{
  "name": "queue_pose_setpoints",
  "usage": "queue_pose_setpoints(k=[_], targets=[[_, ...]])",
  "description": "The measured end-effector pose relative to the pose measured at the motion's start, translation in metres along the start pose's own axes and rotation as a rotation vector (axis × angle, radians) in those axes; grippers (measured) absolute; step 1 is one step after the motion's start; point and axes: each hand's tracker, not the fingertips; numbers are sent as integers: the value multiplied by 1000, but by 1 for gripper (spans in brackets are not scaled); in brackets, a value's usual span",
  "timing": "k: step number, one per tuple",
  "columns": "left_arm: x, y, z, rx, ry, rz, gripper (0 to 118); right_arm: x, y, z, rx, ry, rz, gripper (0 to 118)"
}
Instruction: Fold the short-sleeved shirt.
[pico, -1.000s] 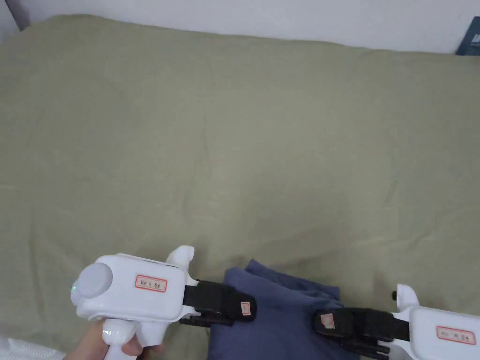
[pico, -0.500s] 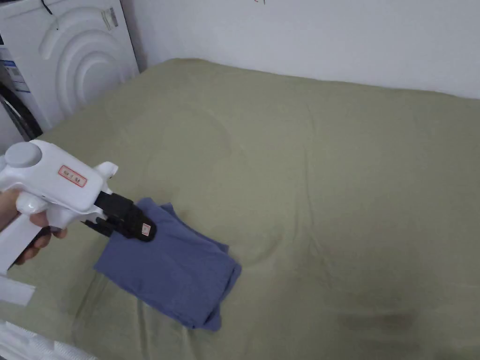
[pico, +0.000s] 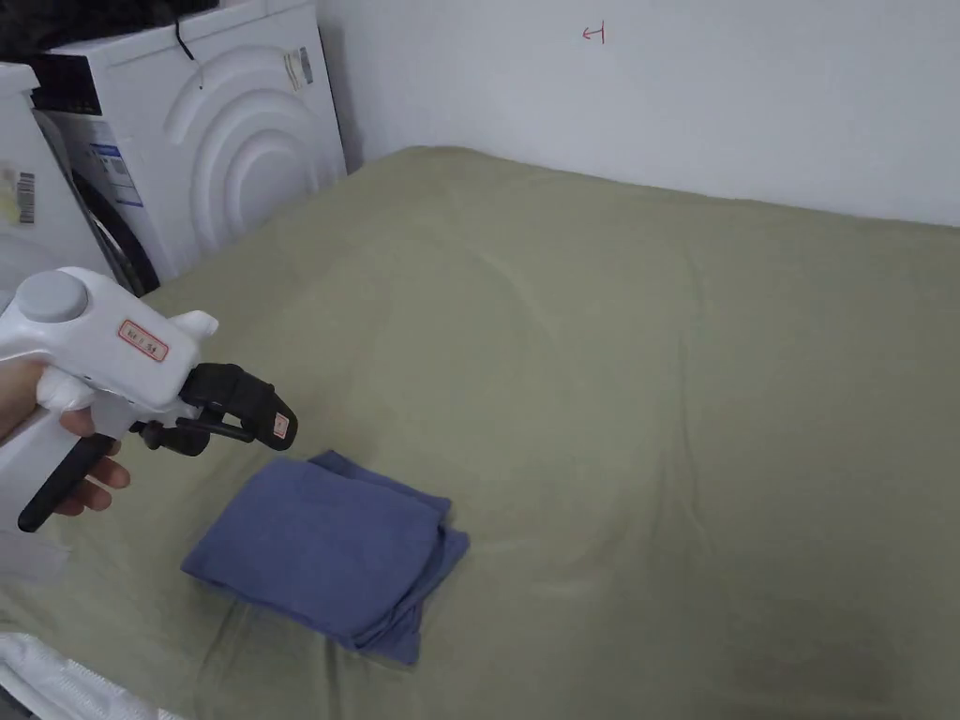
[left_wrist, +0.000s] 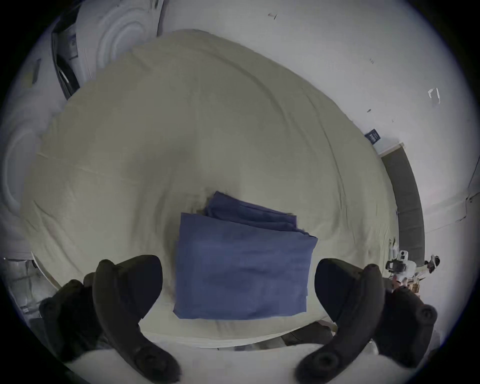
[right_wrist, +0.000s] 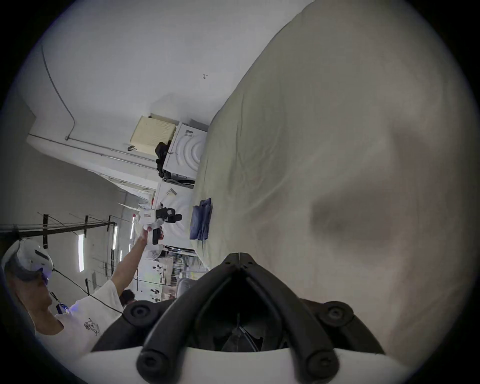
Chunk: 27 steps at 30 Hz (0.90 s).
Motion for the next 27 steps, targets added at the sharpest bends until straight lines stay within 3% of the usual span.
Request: queue_pose_setpoints(k=[5, 7, 8, 9, 10, 12, 13, 15, 18, 21, 24, 27], targets=[[45, -24, 16, 42, -41, -10, 117, -15, -7, 28, 26, 8, 44, 0], [76, -38, 18, 126, -38, -21, 108, -25, -8, 46, 71, 2, 86, 0], [97, -49, 21, 152, -74, -51, 68, -31, -7, 56, 97, -5, 107, 0], [119, -59, 19, 193, -109, -76, 19, -39, -7, 67, 131, -34, 135, 0], [142, -66, 16, 214, -109, -86, 0, -48, -7, 76, 161, -47, 167, 0], [191, -84, 9, 301, -94, -110, 0, -70, -7, 95, 227, -113, 239, 0], [213, -91, 7, 310, -162, -82, 0, -82, -8, 103, 260, -154, 285, 0], [269, -111, 3, 381, -229, -156, 0, -109, -12, 114, 339, -278, 395, 0], [362, -150, -2, 511, -209, -256, 0, -152, -26, 122, 503, -540, 605, 0], [436, -179, -7, 683, -161, -305, 0, -181, -39, 121, 703, -778, 732, 0], [500, -211, -8, 887, -35, -409, 0, -203, -50, 119, 899, -919, 826, 0], [528, -228, -1, 1016, 2, -386, 0, -218, -54, 116, 991, -971, 934, 0]])
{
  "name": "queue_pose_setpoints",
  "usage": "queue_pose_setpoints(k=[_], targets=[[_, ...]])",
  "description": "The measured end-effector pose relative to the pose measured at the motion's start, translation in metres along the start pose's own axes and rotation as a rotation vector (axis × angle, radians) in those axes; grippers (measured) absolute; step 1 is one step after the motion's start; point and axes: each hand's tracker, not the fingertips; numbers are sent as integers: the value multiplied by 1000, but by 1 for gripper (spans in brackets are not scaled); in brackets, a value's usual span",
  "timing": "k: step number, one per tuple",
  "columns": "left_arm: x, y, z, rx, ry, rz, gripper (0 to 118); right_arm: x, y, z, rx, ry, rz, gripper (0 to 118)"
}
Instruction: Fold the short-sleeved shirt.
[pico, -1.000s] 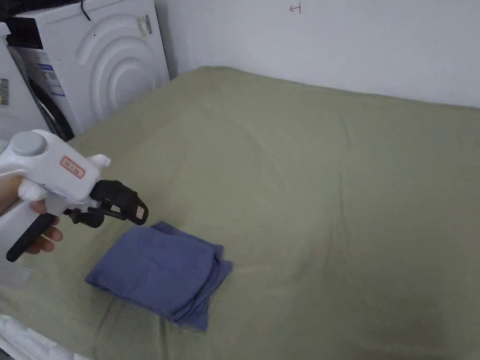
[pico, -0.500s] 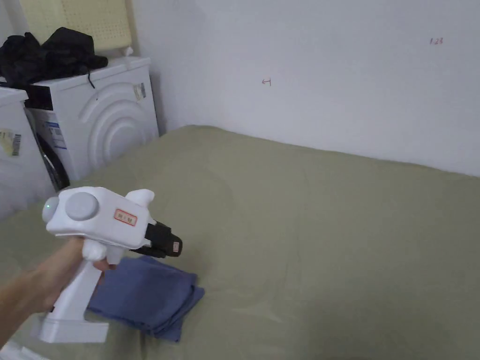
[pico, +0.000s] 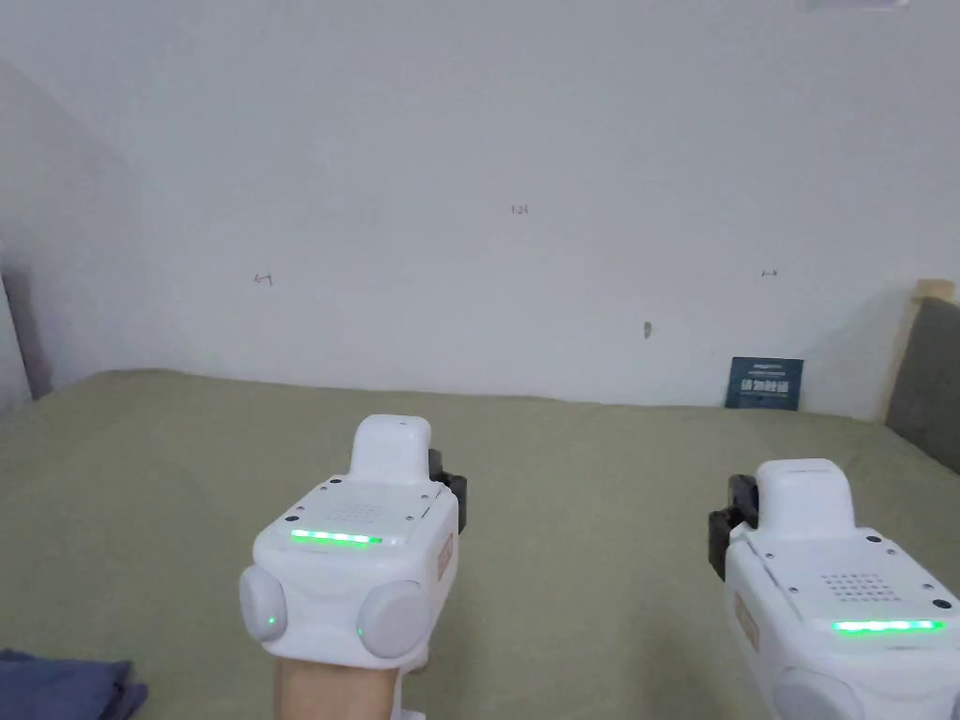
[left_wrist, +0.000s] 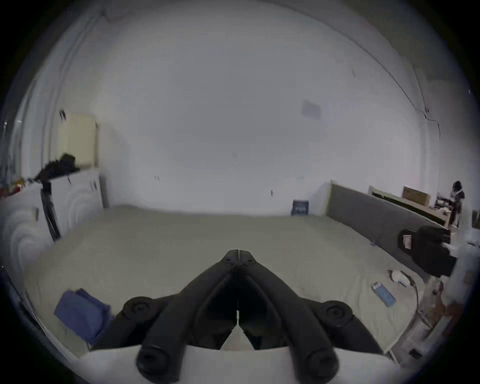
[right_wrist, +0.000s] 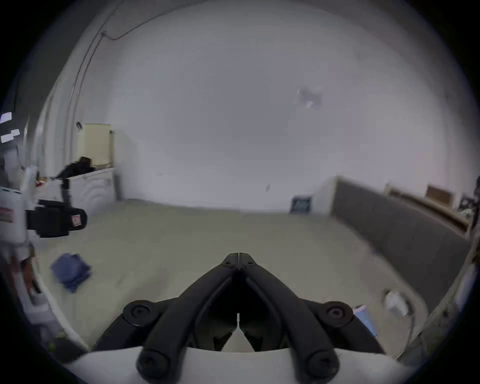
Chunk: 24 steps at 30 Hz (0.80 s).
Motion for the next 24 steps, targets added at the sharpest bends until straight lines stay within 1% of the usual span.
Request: queue_pose_setpoints(k=[2, 5, 7, 9, 10, 13, 19, 20, 21, 22, 23, 24], targets=[[13, 6, 3, 11, -2, -17, 0, -3, 8, 1, 30, 38, 24, 0], [20, 14, 8, 11, 2, -65, 0, -6, 17, 4, 54, 45, 41, 0], [19, 16, 13, 31, 7, -85, 0, -7, 20, 4, 60, 43, 30, 0], [17, 20, 13, 36, 5, -80, 0, -6, 24, 4, 62, 55, -6, 0], [16, 21, 14, 36, 3, -77, 0, -6, 25, 3, 53, 61, -12, 0], [15, 23, 13, 33, 3, -75, 0, -6, 26, 2, 53, 60, -24, 0], [12, 24, 13, 28, 14, -86, 1, -8, 31, 0, 59, 65, -21, 0], [10, 25, 12, 31, 16, -84, 12, -7, 32, -1, 60, 68, -24, 6], [9, 26, 11, 25, 16, -81, 36, -7, 32, -1, 61, 72, -32, 30], [9, 27, 10, 21, 16, -79, 36, -7, 33, -2, 64, 70, -38, 42], [9, 27, 8, 12, 26, -79, 48, -6, 34, -4, 64, 62, -42, 54], [9, 26, 6, 6, 63, -80, 76, -5, 35, -8, 46, 57, -44, 83]])
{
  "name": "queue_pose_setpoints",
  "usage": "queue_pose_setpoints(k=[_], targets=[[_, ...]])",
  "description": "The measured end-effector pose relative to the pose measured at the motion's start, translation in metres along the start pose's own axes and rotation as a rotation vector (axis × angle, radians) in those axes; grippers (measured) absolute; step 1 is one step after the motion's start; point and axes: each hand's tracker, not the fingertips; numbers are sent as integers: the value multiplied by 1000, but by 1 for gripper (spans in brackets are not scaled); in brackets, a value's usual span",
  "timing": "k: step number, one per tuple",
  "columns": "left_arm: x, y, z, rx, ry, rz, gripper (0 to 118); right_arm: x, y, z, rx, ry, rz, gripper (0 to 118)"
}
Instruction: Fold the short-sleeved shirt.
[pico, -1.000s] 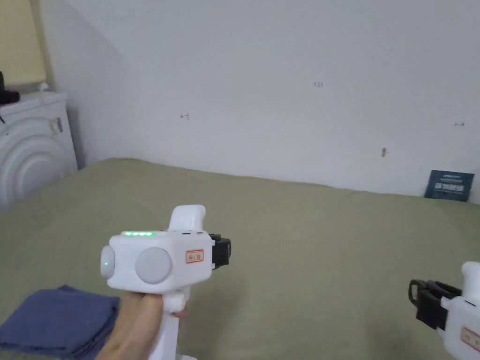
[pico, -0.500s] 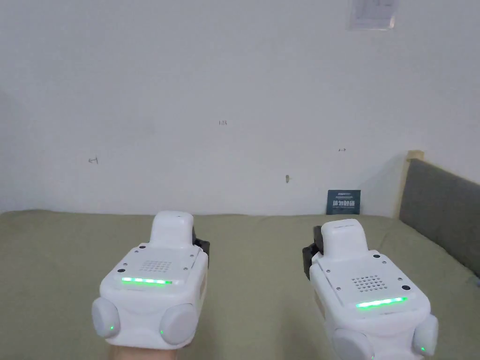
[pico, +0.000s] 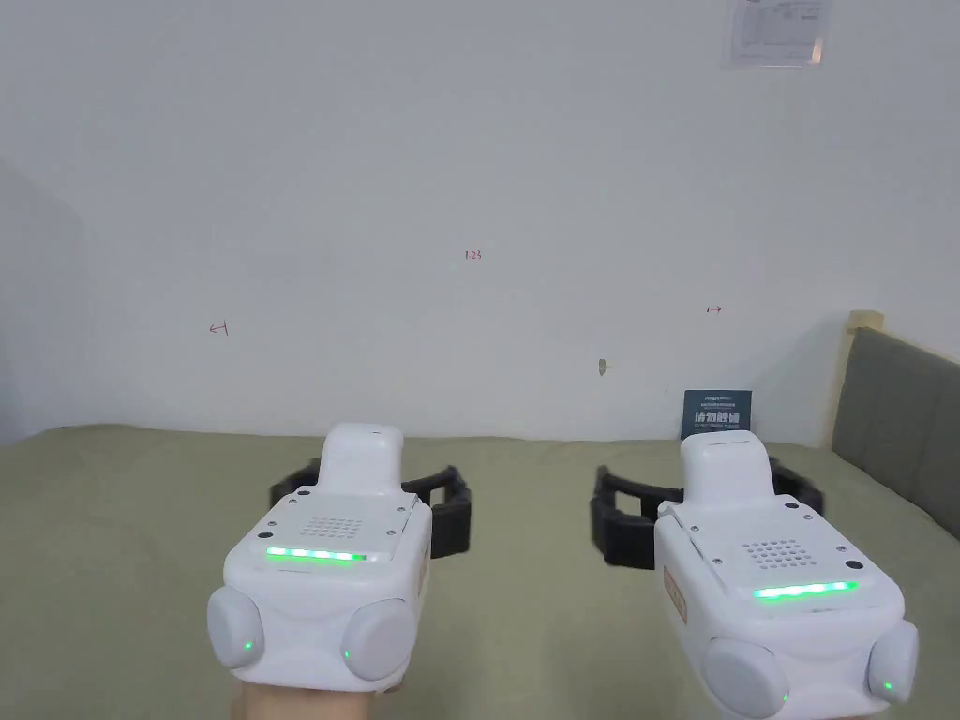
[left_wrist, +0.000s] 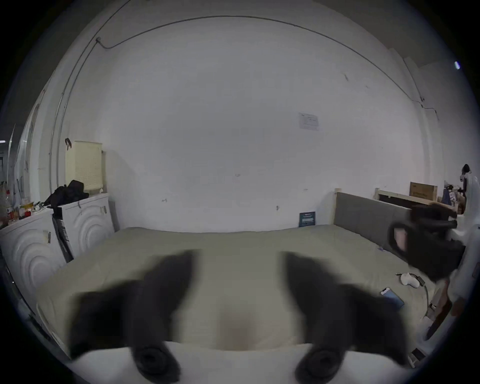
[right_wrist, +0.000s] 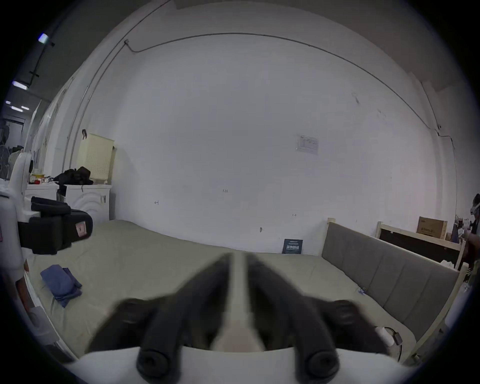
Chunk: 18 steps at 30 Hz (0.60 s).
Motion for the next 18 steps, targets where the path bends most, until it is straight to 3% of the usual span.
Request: queue_pose_setpoints(k=[1, 2, 13, 18], targets=[[-1, -2, 0, 20, 7, 4, 108, 1, -6, 4, 47, 15, -29, 116], [-3, -1, 3, 50, 9, -2, 118, 2, -7, 7, 59, -20, -20, 115], [-5, 2, 6, 0, 1, 1, 118, 11, -2, 5, -38, -9, -25, 118], [-5, 3, 12, 22, 25, -9, 118, 12, -1, 9, -11, -8, -27, 118]])
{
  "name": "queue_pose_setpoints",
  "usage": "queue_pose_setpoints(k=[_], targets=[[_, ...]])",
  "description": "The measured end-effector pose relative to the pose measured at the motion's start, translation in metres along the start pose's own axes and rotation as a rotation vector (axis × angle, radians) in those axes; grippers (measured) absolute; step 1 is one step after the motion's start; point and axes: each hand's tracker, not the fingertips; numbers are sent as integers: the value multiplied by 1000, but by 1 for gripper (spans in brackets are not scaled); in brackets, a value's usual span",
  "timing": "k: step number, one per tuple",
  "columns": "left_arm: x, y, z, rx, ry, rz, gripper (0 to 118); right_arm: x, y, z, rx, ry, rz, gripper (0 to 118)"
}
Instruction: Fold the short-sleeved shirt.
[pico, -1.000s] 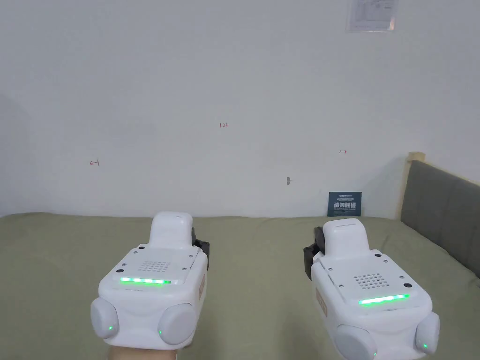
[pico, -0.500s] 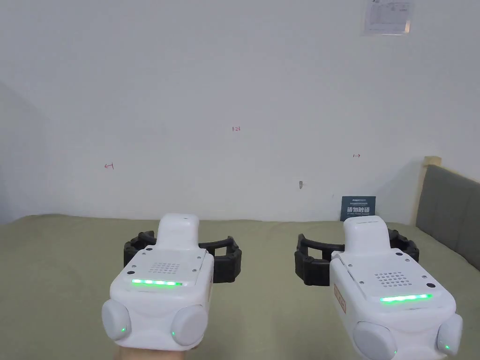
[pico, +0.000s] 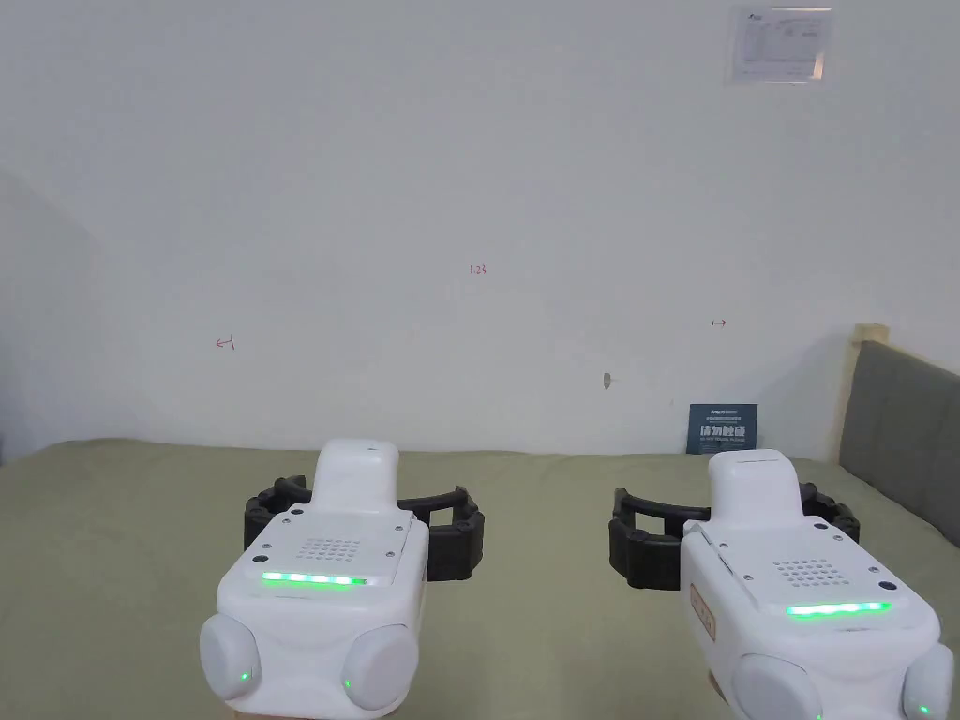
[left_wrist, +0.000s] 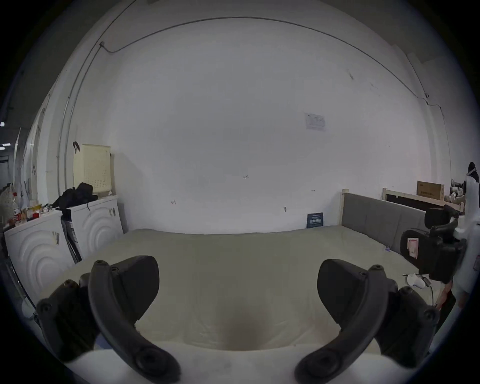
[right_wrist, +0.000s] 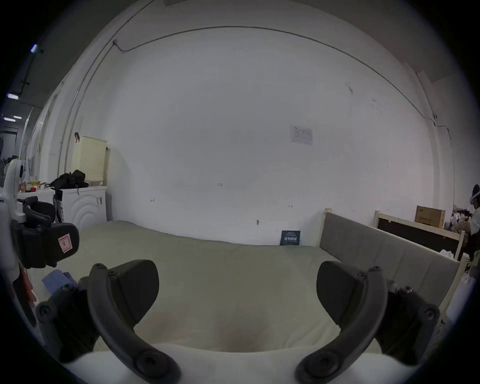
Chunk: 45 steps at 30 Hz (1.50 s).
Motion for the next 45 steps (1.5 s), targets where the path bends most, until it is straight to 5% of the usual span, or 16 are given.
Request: queue_pose_setpoints(k=[11, 20, 32, 37, 45], targets=[[-7, -1, 7, -14, -4, 23, 118, -4, 9, 2, -93, -61, -47, 118], [-12, 6, 15, -8, -21, 32, 118, -18, 17, 9, -38, -40, 123, 118], [-15, 11, 18, -8, -13, 49, 118, -4, 21, 11, -111, 43, -34, 118], [-15, 11, 19, -13, -19, 48, 118, -12, 21, 12, -80, -26, 47, 118], [-13, 9, 20, -21, -27, 47, 118, -13, 18, 12, -86, -53, 37, 118]])
